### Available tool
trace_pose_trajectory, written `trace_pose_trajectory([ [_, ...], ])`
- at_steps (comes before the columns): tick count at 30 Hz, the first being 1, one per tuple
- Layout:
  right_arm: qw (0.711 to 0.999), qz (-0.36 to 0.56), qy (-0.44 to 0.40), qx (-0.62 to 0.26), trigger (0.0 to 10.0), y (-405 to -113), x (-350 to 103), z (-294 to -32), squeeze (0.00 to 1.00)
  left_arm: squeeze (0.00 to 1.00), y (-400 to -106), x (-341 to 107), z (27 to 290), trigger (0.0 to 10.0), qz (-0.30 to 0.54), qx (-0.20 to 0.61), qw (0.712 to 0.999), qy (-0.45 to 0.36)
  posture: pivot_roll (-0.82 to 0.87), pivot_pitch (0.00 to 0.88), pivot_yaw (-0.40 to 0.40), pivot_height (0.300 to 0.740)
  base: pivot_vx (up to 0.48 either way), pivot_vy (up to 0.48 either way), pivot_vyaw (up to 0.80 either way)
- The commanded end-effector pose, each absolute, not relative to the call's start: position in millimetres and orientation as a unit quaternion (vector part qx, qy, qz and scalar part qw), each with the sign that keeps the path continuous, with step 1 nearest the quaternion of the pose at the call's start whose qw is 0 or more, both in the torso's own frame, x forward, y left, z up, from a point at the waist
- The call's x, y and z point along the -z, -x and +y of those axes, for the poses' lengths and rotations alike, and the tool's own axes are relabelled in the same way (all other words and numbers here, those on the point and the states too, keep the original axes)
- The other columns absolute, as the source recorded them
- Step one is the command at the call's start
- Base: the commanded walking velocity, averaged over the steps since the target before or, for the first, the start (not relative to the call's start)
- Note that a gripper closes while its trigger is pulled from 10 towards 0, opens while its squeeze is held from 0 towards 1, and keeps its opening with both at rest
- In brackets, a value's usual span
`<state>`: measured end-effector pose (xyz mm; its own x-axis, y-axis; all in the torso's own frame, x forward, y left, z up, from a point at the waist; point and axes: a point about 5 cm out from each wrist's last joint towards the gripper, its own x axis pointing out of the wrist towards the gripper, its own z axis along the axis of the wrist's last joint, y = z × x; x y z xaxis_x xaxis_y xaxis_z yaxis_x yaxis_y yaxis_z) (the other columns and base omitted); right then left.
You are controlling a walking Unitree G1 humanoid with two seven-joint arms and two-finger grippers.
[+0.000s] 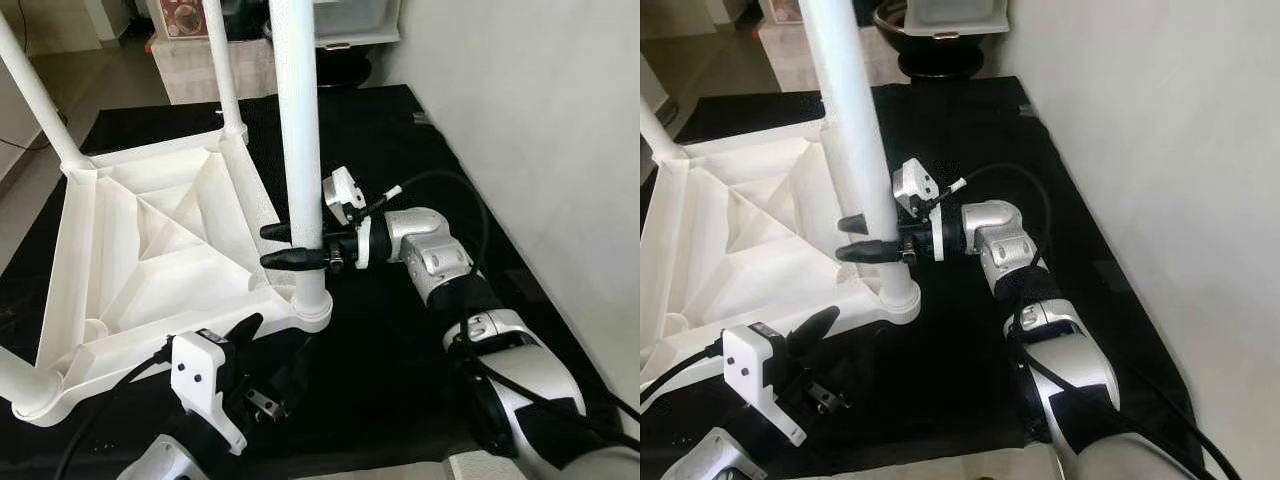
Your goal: Building children table
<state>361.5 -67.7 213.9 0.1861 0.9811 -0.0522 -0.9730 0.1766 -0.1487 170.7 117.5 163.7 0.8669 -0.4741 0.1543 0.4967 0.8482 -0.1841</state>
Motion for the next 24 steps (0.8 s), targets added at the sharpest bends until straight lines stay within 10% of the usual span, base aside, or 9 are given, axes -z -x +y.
trace_pose_trajectory([
  [1,0.867,0.004,0.065,-0.494,0.0,-364,-193,-73,0.00,0.00,-170,-162,119,10.0,-0.044,0.252,0.960,0.109,0.06,0.133,-0.010,0.740,0.000,0.000,0.00],
  [10,0.968,0.028,0.095,-0.231,0.0,-335,-167,-94,0.00,0.00,-172,-162,121,10.0,-0.046,0.252,0.961,0.104,0.06,0.122,-0.009,0.740,0.000,0.000,0.00],
  [19,0.961,0.016,0.089,-0.261,0.0,-327,-178,-69,0.00,0.00,-174,-163,121,10.0,-0.048,0.255,0.961,0.100,0.05,0.121,-0.011,0.740,0.000,0.000,0.00],
  [20,0.958,0.023,0.085,-0.274,6.2,-324,-179,-63,0.00,0.00,-174,-163,121,10.0,-0.048,0.255,0.961,0.100,0.05,0.122,-0.010,0.740,0.000,0.000,0.00],
  [21,0.958,0.023,0.085,-0.274,6.2,-324,-179,-63,0.00,0.00,-174,-163,121,10.0,-0.048,0.255,0.961,0.100,0.05,0.122,-0.010,0.740,0.000,0.000,0.00],
  [22,0.945,0.020,0.083,-0.315,10.0,-321,-182,-55,0.00,0.00,-174,-163,121,10.0,-0.049,0.254,0.961,0.100,0.05,0.124,-0.010,0.740,0.000,0.000,0.00],
  [23,0.945,0.020,0.083,-0.315,10.0,-321,-182,-55,0.00,0.00,-174,-163,121,10.0,-0.049,0.254,0.961,0.100,0.05,0.124,-0.010,0.740,0.000,0.000,0.00],
  [24,0.931,0.009,0.074,-0.356,10.0,-321,-187,-51,1.00,0.00,-174,-163,121,10.0,-0.049,0.254,0.961,0.101,0.05,0.124,-0.010,0.740,0.000,0.000,0.00],
])
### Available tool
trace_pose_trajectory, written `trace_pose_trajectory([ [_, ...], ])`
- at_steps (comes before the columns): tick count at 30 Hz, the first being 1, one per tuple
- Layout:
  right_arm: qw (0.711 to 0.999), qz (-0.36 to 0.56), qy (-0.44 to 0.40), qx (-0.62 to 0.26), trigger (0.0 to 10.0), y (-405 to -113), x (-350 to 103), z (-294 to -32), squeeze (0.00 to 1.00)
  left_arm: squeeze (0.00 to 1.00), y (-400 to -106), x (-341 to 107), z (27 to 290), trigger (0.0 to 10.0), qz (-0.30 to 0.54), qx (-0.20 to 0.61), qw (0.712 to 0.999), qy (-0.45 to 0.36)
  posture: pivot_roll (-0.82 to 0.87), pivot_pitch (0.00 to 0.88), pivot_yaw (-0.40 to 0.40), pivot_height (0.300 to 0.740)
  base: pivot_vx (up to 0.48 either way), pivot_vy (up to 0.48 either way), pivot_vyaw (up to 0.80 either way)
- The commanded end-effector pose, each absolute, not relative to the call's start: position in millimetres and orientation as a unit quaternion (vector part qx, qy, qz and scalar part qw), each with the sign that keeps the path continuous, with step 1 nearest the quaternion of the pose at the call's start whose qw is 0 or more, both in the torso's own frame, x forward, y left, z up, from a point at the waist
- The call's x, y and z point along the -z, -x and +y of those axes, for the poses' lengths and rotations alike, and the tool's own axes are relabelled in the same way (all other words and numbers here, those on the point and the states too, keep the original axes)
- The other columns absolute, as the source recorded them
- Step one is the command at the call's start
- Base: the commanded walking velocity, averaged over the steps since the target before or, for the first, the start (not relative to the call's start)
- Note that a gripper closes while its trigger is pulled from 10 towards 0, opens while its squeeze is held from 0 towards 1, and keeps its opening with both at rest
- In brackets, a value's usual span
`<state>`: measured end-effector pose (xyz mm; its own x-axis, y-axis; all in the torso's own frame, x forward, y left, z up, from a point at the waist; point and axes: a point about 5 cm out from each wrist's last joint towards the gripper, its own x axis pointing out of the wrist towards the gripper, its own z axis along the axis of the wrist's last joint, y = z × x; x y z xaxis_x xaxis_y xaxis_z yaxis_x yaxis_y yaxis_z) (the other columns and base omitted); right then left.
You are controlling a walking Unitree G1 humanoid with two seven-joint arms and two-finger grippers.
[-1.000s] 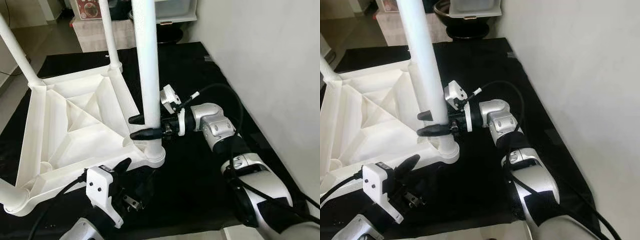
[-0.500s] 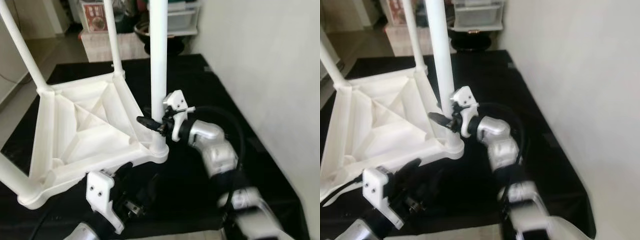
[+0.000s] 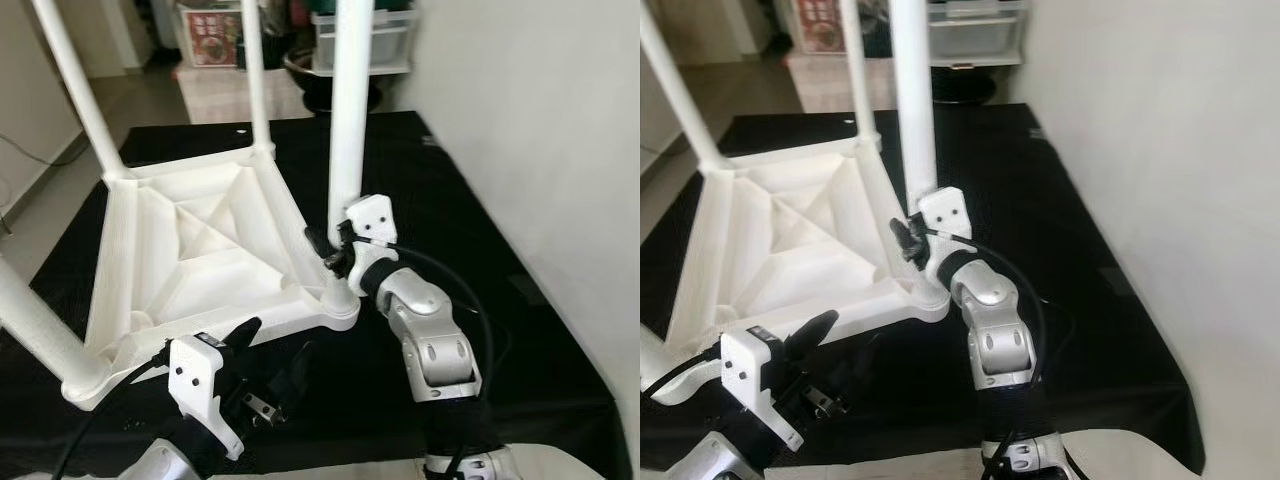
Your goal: Building children table
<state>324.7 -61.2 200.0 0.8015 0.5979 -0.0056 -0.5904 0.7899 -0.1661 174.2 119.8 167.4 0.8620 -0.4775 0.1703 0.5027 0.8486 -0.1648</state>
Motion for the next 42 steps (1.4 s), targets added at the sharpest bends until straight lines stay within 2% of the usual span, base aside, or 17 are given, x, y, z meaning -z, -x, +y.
trace_pose_trajectory([
  [1,0.931,0.009,0.074,-0.356,10.0,-321,-187,-51,1.00,0.00,-174,-163,121,10.0,-0.049,0.254,0.961,0.101,0.05,0.124,-0.010,0.740,0.000,0.000,0.00],
  [2,0.914,-0.012,0.062,-0.402,10.0,-323,-198,-48,1.00,0.00,-174,-163,121,10.0,-0.049,0.254,0.961,0.101,0.05,0.126,-0.010,0.740,0.000,0.000,0.00],
  [5,0.914,-0.012,0.062,-0.402,10.0,-323,-198,-48,1.00,0.00,-174,-163,121,10.0,-0.049,0.254,0.961,0.101,0.05,0.126,-0.010,0.740,0.000,0.000,0.00],
  [6,0.881,-0.033,0.044,-0.469,10.0,-323,-209,-46,1.00,0.00,-174,-164,121,10.0,-0.049,0.254,0.960,0.102,0.05,0.127,-0.012,0.740,0.000,0.000,0.00],
  [7,0.881,-0.033,0.044,-0.469,10.0,-323,-209,-46,1.00,0.00,-174,-164,121,10.0,-0.049,0.254,0.960,0.102,0.05,0.127,-0.012,0.740,0.000,0.000,0.00],
  [8,0.835,-0.053,0.064,-0.544,10.0,-321,-215,-48,0.80,0.00,-174,-164,120,10.0,-0.049,0.255,0.960,0.103,0.07,0.132,-0.017,0.740,0.000,0.000,0.00],
  [10,0.835,-0.053,0.064,-0.544,10.0,-321,-215,-48,0.80,0.00,-174,-164,120,10.0,-0.049,0.255,0.960,0.103,0.07,0.132,-0.017,0.740,0.000,0.000,0.00],
  [11,0.768,-0.056,0.109,-0.629,10.0,-325,-216,-54,0.00,0.00,-172,-165,118,10.0,-0.050,0.254,0.960,0.105,0.08,0.140,-0.018,0.740,0.000,0.000,0.00],
  [19,0.736,-0.032,0.120,-0.666,10.0,-339,-212,-60,0.00,0.00,-169,-167,117,10.0,-0.049,0.254,0.960,0.107,0.10,0.157,-0.013,0.740,0.000,0.000,0.00],
  [24,0.729,-0.021,0.112,-0.675,10.0,-343,-212,-60,0.00,0.00,-167,-167,117,10.0,-0.047,0.255,0.960,0.107,0.10,0.162,-0.011,0.740,0.000,0.000,0.00],
  [25,0.719,-0.011,0.107,-0.687,2.3,-346,-213,-60,0.00,0.00,-166,-167,116,10.0,-0.045,0.256,0.960,0.108,0.11,0.166,-0.012,0.740,0.000,0.000,0.00],
  [26,0.711,-0.006,0.096,-0.696,0.0,-348,-216,-60,0.00,0.00,-164,-167,115,10.0,-0.043,0.258,0.959,0.109,0.11,0.168,-0.012,0.740,0.000,0.000,0.00],
  [30,0.702,-0.007,0.087,-0.706,0.0,-349,-218,-61,0.00,0.00,-163,-167,115,10.0,-0.042,0.258,0.959,0.110,0.11,0.168,-0.012,0.740,0.000,0.000,0.00],
  [33,0.681,-0.006,0.072,-0.728,0.0,-352,-217,-66,0.00,0.00,-162,-166,114,10.0,-0.039,0.260,0.959,0.111,0.11,0.167,-0.014,0.740,0.000,0.000,0.00],
  [38,0.681,-0.003,0.069,-0.729,0.0,-351,-212,-71,0.00,0.00,-162,-166,113,10.0,-0.039,0.260,0.958,0.111,0.10,0.158,-0.017,0.740,0.000,0.000,0.00],
  [41,0.705,-0.011,0.059,-0.707,0.0,-351,-206,-77,0.00,0.00,-163,-165,113,10.0,-0.038,0.261,0.958,0.112,0.09,0.154,-0.018,0.740,0.000,0.000,0.00],
  [42,0.737,-0.009,0.065,-0.672,0.0,-349,-197,-77,0.00,0.00,-163,-165,113,10.0,-0.038,0.261,0.958,0.112,0.08,0.150,-0.023,0.740,0.000,0.000,0.00],
])
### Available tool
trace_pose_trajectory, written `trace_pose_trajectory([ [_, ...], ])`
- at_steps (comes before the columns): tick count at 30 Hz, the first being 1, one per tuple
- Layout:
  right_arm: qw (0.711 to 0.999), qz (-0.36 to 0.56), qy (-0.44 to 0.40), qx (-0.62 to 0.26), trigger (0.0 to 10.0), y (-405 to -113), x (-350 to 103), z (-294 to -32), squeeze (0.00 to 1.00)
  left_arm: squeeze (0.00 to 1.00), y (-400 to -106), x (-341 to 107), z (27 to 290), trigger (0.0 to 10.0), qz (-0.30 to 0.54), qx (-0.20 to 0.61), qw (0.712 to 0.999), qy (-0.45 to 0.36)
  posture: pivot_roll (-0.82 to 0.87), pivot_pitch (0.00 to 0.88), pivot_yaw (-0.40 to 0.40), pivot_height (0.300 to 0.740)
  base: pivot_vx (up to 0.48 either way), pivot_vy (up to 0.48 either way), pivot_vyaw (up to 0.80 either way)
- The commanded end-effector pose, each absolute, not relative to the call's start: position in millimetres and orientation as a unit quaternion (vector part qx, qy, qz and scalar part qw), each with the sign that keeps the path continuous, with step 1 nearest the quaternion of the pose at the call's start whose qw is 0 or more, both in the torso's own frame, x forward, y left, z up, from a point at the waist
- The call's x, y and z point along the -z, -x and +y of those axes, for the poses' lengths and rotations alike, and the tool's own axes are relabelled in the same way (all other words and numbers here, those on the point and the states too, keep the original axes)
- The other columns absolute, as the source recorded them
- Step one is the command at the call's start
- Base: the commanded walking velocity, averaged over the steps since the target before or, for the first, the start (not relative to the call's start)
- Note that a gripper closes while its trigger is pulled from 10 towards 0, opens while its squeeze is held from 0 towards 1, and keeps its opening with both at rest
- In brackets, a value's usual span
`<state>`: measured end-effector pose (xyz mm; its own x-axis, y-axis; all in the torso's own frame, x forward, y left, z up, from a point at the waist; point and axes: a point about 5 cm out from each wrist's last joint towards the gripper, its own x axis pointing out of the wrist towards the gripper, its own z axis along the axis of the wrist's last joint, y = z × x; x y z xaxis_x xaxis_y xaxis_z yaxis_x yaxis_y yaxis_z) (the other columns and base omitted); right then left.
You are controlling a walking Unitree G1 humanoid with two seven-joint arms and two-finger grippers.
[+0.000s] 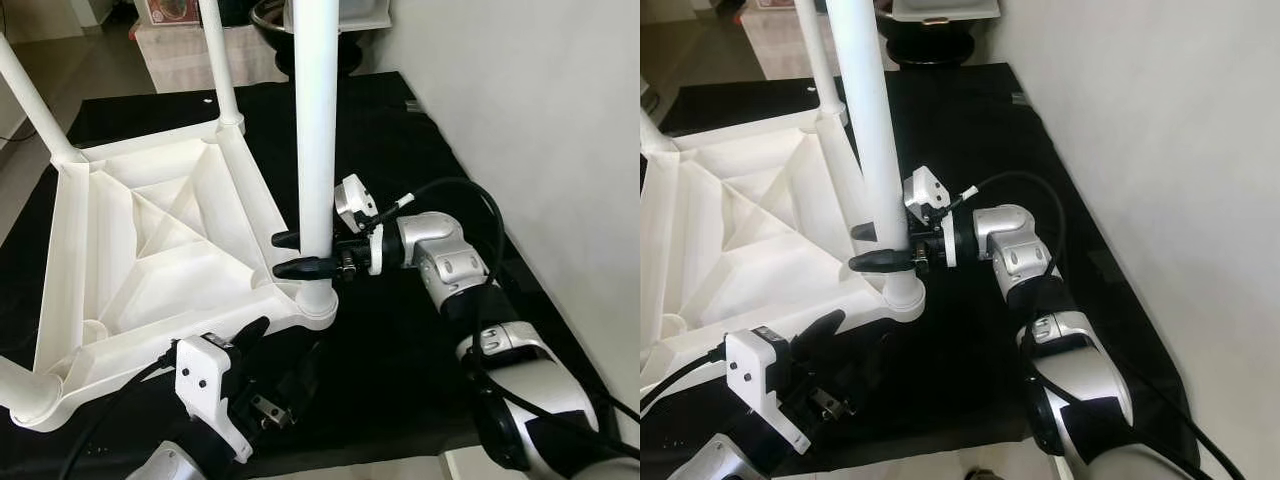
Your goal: Building children table
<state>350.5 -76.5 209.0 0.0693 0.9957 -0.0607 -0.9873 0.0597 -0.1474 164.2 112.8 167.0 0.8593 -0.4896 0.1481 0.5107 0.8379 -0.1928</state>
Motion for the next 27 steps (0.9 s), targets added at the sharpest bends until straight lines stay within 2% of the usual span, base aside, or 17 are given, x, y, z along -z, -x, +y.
trace_pose_trajectory([
  [1,0.804,-0.008,0.080,-0.589,0.0,-346,-185,-72,0.00,0.00,-163,-164,113,10.0,-0.039,0.261,0.958,0.112,0.08,0.148,-0.029,0.740,0.000,0.000,0.00],
  [2,0.847,-0.011,0.090,-0.524,0.0,-343,-178,-71,0.00,0.00,-164,-164,114,10.0,-0.039,0.261,0.958,0.112,0.08,0.148,-0.029,0.740,0.000,0.000,0.00],
  [3,0.922,0.015,0.057,-0.382,0.0,-332,-166,-75,0.00,0.00,-164,-164,115,10.0,-0.039,0.260,0.958,0.112,0.06,0.153,-0.022,0.740,0.000,0.000,0.00],
  [4,0.961,0.043,0.033,-0.273,0.0,-323,-158,-86,0.00,0.00,-164,-164,116,10.0,-0.039,0.259,0.959,0.111,0.06,0.153,-0.022,0.740,0.000,0.000,0.00],
  [7,0.970,0.050,0.031,-0.237,0.0,-307,-158,-84,0.00,0.00,-167,-163,117,10.0,-0.039,0.260,0.958,0.112,0.04,0.140,0.002,0.740,0.000,0.000,0.00],
  [14,0.956,0.015,0.043,-0.289,0.0,-324,-172,-67,0.00,0.00,-171,-162,116,10.0,-0.038,0.273,0.955,0.108,0.04,0.127,-0.004,0.740,0.000,0.000,0.00],
  [15,0.950,0.007,0.041,-0.310,10.0,-326,-176,-63,0.00,0.00,-171,-162,116,10.0,-0.040,0.270,0.956,0.108,0.04,0.128,-0.005,0.740,0.000,0.000,0.00],
  [19,0.943,-0.012,0.029,-0.333,10.0,-319,-194,-54,0.00,0.00,-172,-162,118,10.0,-0.045,0.255,0.959,0.111,0.04,0.127,-0.006,0.740,0.000,0.000,0.00],
  [20,0.935,-0.019,0.018,-0.354,10.0,-318,-198,-52,0.05,0.00,-172,-162,118,10.0,-0.046,0.254,0.960,0.111,0.05,0.128,-0.009,0.740,0.000,0.000,0.00],
  [21,0.928,-0.029,0.013,-0.371,10.0,-319,-203,-52,1.00,0.00,-172,-163,118,10.0,-0.046,0.253,0.960,0.111,0.05,0.129,-0.009,0.740,0.000,0.000,0.00],
  [25,0.919,-0.037,0.007,-0.393,10.0,-322,-208,-54,1.00,0.00,-172,-162,118,10.0,-0.046,0.253,0.960,0.111,0.05,0.129,-0.008,0.740,0.000,0.000,0.00],
  [26,0.871,-0.070,0.025,-0.486,10.0,-328,-225,-65,1.00,0.00,-172,-162,118,10.0,-0.046,0.256,0.959,0.110,0.05,0.132,-0.007,0.740,0.000,0.000,0.00],
  [27,0.871,-0.070,0.025,-0.486,10.0,-328,-225,-65,1.00,0.00,-172,-162,118,10.0,-0.046,0.256,0.959,0.110,0.05,0.132,-0.007,0.740,0.000,0.000,0.00],
])
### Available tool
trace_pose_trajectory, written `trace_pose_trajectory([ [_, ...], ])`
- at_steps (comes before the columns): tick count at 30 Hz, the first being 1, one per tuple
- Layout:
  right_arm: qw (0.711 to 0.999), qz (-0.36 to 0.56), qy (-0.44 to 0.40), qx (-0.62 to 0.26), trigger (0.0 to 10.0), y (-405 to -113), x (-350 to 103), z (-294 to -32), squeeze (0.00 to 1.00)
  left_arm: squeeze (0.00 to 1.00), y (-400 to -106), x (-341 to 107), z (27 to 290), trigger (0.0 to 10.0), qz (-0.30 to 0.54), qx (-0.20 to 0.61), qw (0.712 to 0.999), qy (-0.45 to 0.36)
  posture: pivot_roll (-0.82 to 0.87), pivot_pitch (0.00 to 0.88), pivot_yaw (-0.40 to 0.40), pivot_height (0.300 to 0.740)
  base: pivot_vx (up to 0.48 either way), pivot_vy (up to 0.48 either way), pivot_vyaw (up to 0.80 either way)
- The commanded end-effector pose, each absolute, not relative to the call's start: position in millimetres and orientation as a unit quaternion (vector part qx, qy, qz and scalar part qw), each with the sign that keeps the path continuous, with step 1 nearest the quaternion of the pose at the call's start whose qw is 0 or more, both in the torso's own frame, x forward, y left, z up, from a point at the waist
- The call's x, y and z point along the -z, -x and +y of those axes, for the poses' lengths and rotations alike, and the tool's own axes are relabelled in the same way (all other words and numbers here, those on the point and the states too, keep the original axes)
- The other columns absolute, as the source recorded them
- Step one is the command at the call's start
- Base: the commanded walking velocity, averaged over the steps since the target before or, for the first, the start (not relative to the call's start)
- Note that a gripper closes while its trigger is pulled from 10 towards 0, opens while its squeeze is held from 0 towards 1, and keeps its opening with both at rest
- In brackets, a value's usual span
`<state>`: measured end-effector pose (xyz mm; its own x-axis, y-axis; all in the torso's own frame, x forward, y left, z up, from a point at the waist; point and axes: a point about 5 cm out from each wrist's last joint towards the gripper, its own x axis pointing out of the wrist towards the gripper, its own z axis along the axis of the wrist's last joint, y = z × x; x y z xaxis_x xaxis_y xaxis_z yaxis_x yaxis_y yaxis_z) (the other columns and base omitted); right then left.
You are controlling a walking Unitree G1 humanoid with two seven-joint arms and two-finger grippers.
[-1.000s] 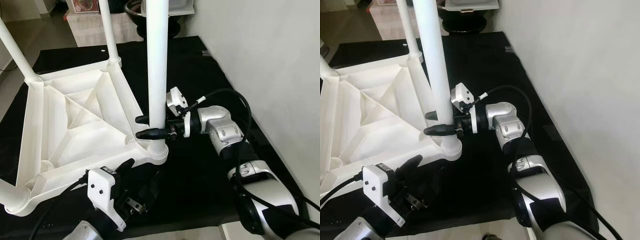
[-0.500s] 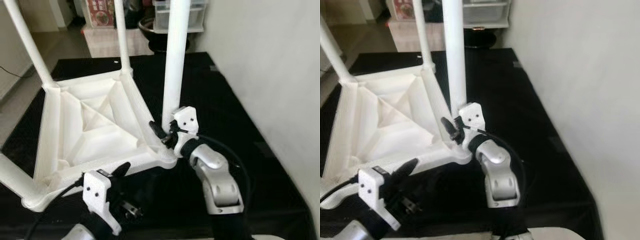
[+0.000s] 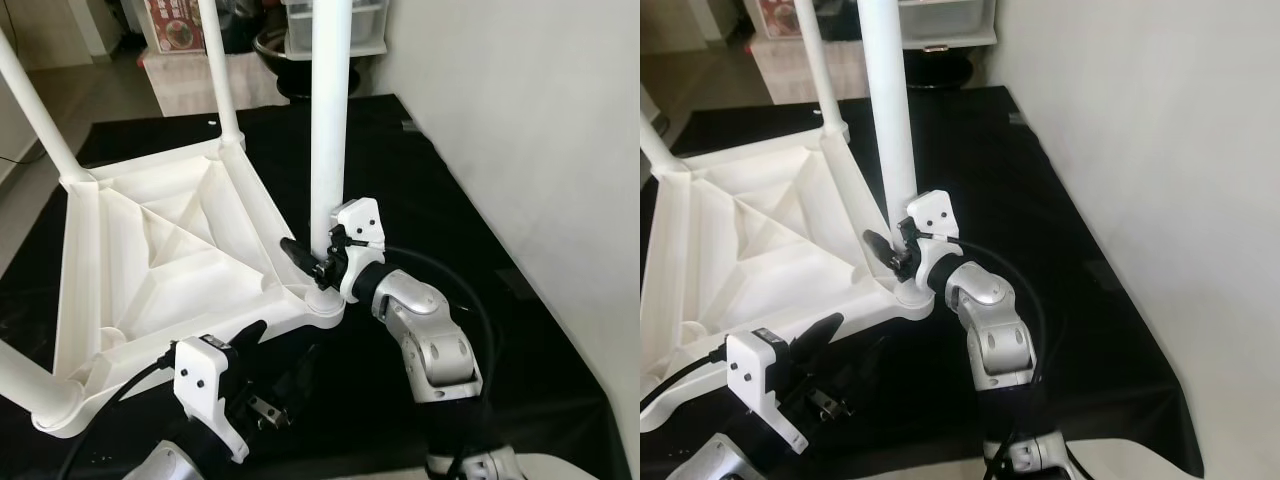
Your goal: Building children table
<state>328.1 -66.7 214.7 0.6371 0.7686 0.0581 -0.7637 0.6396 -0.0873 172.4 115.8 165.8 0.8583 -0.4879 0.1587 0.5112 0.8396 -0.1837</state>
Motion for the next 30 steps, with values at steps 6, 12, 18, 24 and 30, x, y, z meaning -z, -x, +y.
trace_pose_trajectory([
  [6,0.780,-0.072,0.089,-0.615,10.0,-330,-238,-92,1.00,0.00,-172,-163,117,10.0,-0.046,0.259,0.958,0.111,0.05,0.135,-0.009,0.740,0.000,0.000,0.00],
  [12,0.730,-0.029,0.092,-0.677,10.0,-339,-242,-111,0.00,0.00,-170,-165,116,10.0,-0.047,0.255,0.959,0.111,0.07,0.143,-0.011,0.740,0.000,0.000,0.00],
  [18,0.698,-0.008,0.089,-0.711,10.0,-345,-237,-107,0.00,0.00,-169,-165,115,10.0,-0.047,0.257,0.959,0.110,0.08,0.145,-0.010,0.740,0.000,0.000,0.00],
  [24,0.658,0.026,0.072,-0.749,0.0,-347,-225,-102,0.00,0.00,-168,-166,115,10.0,-0.046,0.257,0.959,0.110,0.08,0.150,-0.012,0.740,0.000,0.000,0.00],
  [30,0.654,0.040,0.066,-0.753,0.0,-346,-219,-105,0.00,0.00,-168,-167,115,10.0,-0.046,0.256,0.959,0.110,0.08,0.155,-0.014,0.740,0.000,0.000,0.00],
])
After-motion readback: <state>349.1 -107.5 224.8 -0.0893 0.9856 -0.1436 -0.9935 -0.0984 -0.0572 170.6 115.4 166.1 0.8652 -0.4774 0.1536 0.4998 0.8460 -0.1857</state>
